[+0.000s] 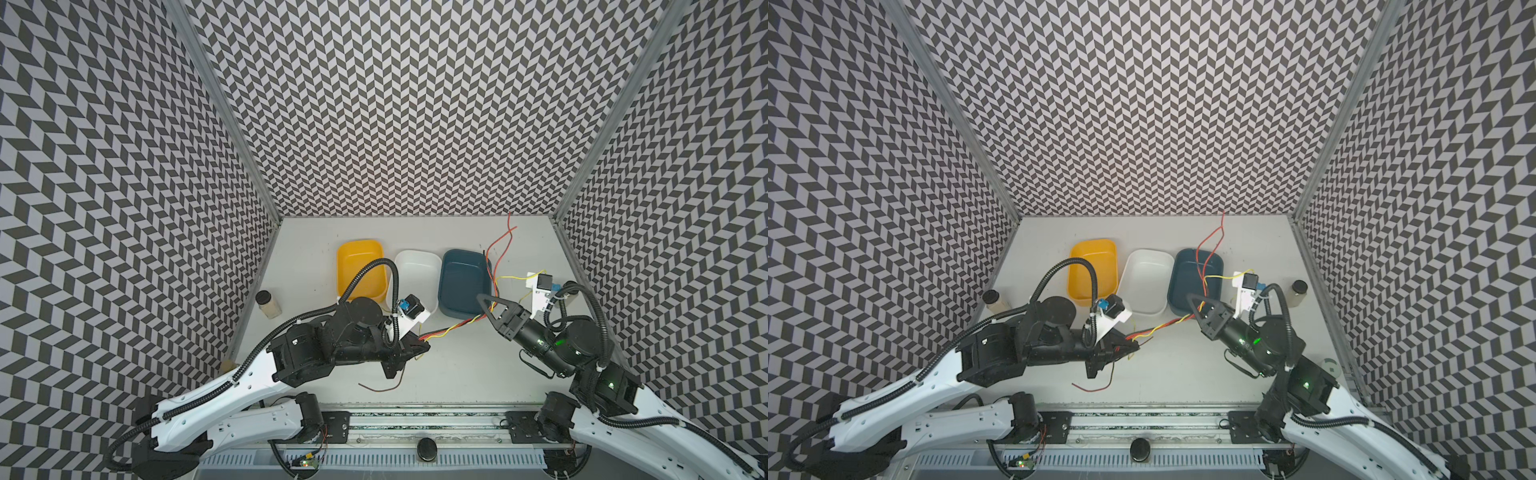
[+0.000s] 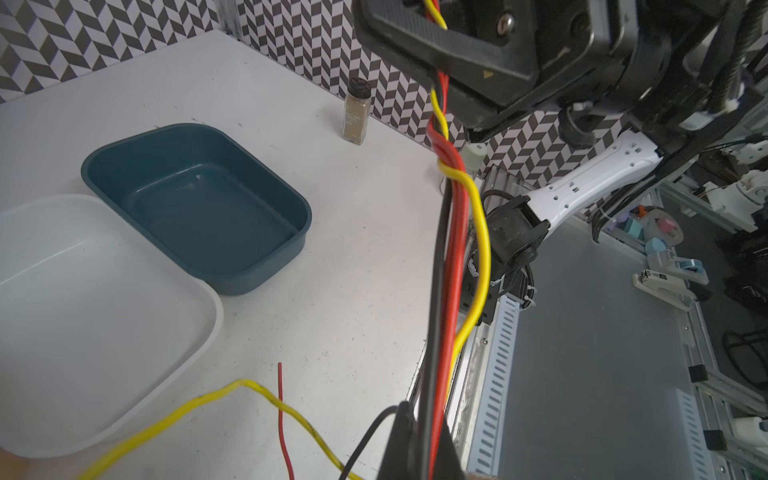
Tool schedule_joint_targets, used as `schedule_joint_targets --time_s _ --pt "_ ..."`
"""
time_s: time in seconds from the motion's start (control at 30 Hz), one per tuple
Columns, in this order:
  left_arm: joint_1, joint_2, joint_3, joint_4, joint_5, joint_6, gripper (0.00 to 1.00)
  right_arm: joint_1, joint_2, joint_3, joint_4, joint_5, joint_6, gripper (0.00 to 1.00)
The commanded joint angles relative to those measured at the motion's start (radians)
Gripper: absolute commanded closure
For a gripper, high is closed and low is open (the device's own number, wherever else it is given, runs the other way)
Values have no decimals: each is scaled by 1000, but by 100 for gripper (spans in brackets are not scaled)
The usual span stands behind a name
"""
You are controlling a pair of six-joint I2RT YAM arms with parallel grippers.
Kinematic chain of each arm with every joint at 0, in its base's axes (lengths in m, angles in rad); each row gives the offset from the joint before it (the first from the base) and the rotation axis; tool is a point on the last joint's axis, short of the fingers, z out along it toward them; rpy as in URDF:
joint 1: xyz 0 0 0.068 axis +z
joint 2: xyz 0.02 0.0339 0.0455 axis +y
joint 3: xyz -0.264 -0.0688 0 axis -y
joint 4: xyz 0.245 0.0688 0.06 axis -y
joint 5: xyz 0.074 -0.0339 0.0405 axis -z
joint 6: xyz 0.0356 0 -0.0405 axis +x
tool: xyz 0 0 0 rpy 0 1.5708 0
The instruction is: Untangle the cables
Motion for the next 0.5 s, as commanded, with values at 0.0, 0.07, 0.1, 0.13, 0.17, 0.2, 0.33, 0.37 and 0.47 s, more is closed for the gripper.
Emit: schedule_joint_targets --time_s 0.0,0.07,0.1,0.13,0.17,0.2,0.33,0.37,0.47 --pt "80 -35 -27 -11 185 -6 100 -14 6 8 241 -60 -194 100" --pt "140 -25 -37 14 270 -9 100 -14 17 35 285 -153 -253 100" --pt "158 -18 -36 19 295 -10 100 -15 21 38 319 -190 -270 100" --pt "180 -9 -36 27 330 -8 100 -15 24 37 368 -230 -287 100" --pt "199 -1 -35 33 358 -7 100 -15 25 41 406 -266 -300 100" --pt "210 7 -34 36 381 -7 100 -15 25 45 431 -295 -313 100" --pt "234 48 -43 61 454 -4 100 -15 22 92 474 -395 -370 100" --pt "237 62 -46 71 470 -5 100 -15 24 106 477 -424 -382 100" --pt "247 104 -51 93 531 -9 100 -15 52 142 496 -516 -390 100"
